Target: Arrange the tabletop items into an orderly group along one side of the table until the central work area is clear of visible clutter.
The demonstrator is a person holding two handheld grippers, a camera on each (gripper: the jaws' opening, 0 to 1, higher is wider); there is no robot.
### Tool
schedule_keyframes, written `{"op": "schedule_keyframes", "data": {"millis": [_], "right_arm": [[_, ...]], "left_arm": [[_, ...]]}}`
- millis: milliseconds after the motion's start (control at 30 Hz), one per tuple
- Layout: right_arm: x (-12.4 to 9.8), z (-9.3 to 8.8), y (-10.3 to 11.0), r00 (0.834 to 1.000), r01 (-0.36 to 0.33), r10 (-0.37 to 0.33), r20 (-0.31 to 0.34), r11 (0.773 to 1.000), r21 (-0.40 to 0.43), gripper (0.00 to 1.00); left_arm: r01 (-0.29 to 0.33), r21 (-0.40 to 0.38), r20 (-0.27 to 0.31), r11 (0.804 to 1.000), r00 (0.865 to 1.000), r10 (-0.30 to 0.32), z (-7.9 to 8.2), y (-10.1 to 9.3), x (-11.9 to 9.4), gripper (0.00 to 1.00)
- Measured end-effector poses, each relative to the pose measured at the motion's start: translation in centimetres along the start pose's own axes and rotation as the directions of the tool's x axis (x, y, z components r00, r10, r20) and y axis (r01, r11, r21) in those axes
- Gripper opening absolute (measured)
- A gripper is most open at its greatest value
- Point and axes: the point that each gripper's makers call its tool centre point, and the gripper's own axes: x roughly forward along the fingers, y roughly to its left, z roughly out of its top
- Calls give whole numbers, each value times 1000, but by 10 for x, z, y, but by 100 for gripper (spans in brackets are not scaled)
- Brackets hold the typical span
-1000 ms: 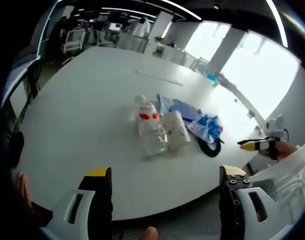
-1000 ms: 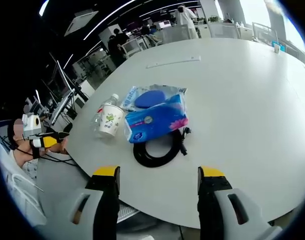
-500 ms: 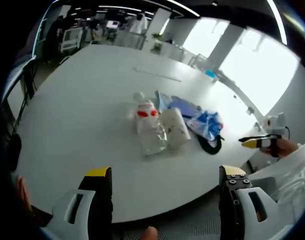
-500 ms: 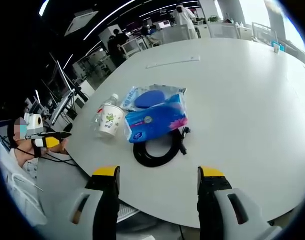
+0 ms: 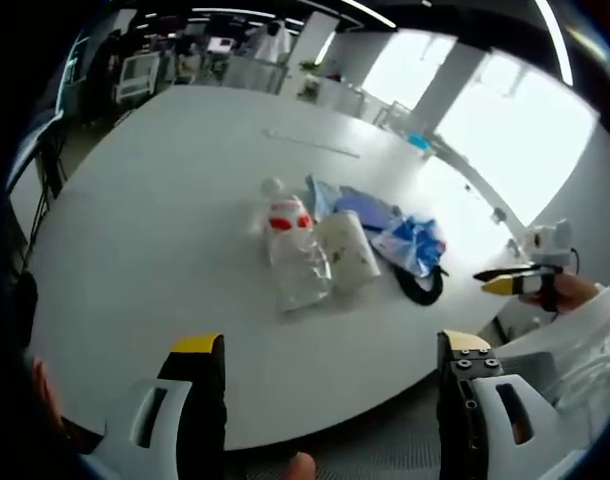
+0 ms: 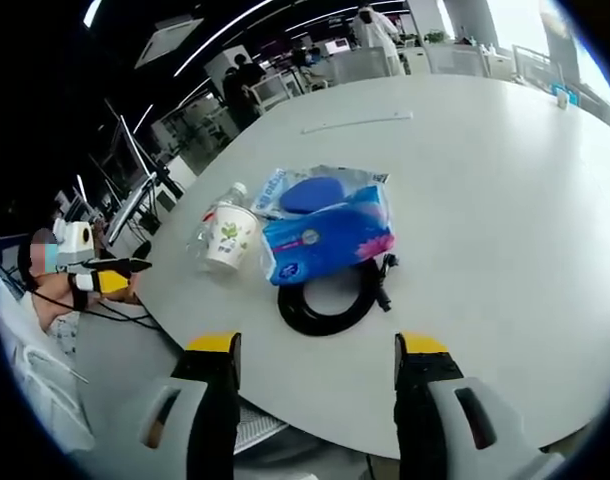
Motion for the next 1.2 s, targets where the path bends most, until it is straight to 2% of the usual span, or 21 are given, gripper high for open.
{"op": "schedule_keyframes", "data": {"millis": [267, 833, 1200], "right_arm": [[4, -2, 6, 1000, -11, 10, -18, 1000, -10, 60], [11, 0, 21, 999, -33, 32, -34, 999, -42, 59], [13, -2, 26, 998, -44, 42, -40, 998, -45, 58]], "left_arm": [[3, 38, -23, 999, 1000, -2, 1, 5, 0, 83], [15, 61, -41, 998, 999, -13, 5, 9, 4, 82], [17, 67, -39, 998, 999, -15, 18, 18, 4, 82]]}}
